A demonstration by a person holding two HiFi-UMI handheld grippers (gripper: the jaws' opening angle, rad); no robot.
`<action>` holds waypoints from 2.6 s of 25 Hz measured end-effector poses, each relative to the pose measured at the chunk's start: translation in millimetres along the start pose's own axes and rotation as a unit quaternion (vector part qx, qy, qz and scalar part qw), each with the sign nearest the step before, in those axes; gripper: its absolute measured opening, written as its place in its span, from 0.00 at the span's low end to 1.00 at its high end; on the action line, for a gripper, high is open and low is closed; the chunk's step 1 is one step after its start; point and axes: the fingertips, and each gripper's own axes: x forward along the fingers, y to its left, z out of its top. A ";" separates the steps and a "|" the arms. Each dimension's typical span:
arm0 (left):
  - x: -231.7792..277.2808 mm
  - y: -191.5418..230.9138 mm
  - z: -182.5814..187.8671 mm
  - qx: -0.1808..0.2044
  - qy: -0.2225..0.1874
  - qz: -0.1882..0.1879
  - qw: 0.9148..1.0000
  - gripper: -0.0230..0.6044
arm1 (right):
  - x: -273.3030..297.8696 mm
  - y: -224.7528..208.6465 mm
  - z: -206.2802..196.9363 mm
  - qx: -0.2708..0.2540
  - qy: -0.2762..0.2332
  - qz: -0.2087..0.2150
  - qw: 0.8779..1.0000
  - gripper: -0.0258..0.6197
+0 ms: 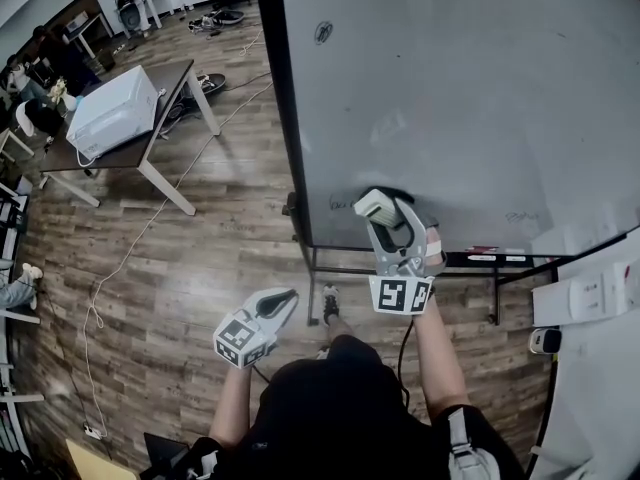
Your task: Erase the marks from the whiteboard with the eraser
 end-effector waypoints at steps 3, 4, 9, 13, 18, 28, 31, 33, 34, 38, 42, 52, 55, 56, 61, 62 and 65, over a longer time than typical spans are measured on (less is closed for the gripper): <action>0.9 3.7 -1.7 -0.001 -0.002 0.003 1.000 0.09 | 5.0 32.8 -11.3 -0.003 0.006 0.036 0.999 0.43; 1.2 4.2 -2.3 -0.003 -0.004 0.003 1.000 0.09 | 6.0 44.9 -16.2 -0.003 0.009 0.049 0.999 0.43; 5.7 3.9 -5.7 -0.008 -0.001 0.005 1.000 0.09 | 9.5 82.6 -35.0 -0.019 0.021 0.082 0.996 0.43; 7.0 3.2 -7.5 -0.011 -0.001 0.006 1.000 0.09 | 9.7 77.5 -31.9 -0.032 0.025 0.075 0.996 0.43; 9.0 1.4 -5.3 -0.011 -0.006 0.004 1.000 0.09 | 9.1 30.1 -3.1 -0.040 0.006 0.023 0.999 0.43; 3.2 -1.3 -9.0 -0.014 -0.013 0.006 1.000 0.09 | -10.1 -13.0 -24.6 -0.059 0.052 -0.040 0.996 0.43; 1.6 -1.0 -11.4 -0.017 -0.011 0.007 1.000 0.09 | -13.5 7.4 -48.2 -0.064 0.082 -0.022 0.994 0.43; 1.4 -1.4 -11.4 -0.018 -0.011 0.008 1.000 0.09 | -12.4 25.6 -58.5 -0.074 0.097 -0.006 0.993 0.43; 1.0 -1.5 -11.2 -0.018 -0.011 0.009 1.000 0.09 | -10.3 33.6 -59.2 -0.079 0.100 0.000 0.992 0.43; -5.3 -0.4 -13.2 -0.020 -0.010 0.019 1.000 0.09 | 6.8 48.0 -30.2 -0.101 0.075 0.003 0.992 0.43; -18.5 3.0 -19.0 -0.028 -0.009 0.036 0.999 0.09 | 25.7 63.6 13.5 -0.145 0.033 0.008 0.989 0.43; -6.9 7.4 -13.7 -0.026 -0.014 0.024 0.999 0.09 | 11.2 41.2 -13.5 -0.155 0.047 0.000 0.987 0.43; 4.6 0.9 -8.9 -0.018 -0.014 0.008 1.000 0.09 | -4.7 24.6 -40.6 -0.151 0.075 -0.011 0.986 0.43; 7.3 -1.3 -7.4 -0.016 -0.013 0.004 1.000 0.09 | -8.5 21.0 -47.1 -0.151 0.082 -0.012 0.985 0.43; 8.9 -4.7 -9.5 -0.015 -0.010 0.000 1.000 0.09 | -7.3 22.7 -51.4 -0.158 0.091 -0.013 0.983 0.43; 6.9 -4.3 -11.5 -0.017 -0.010 0.003 1.000 0.09 | -4.2 27.1 -47.9 -0.161 0.088 -0.011 0.983 0.43; -3.1 -0.7 -17.3 -0.025 -0.011 0.020 0.999 0.09 | 9.3 49.3 -29.3 -0.177 0.069 0.000 0.982 0.43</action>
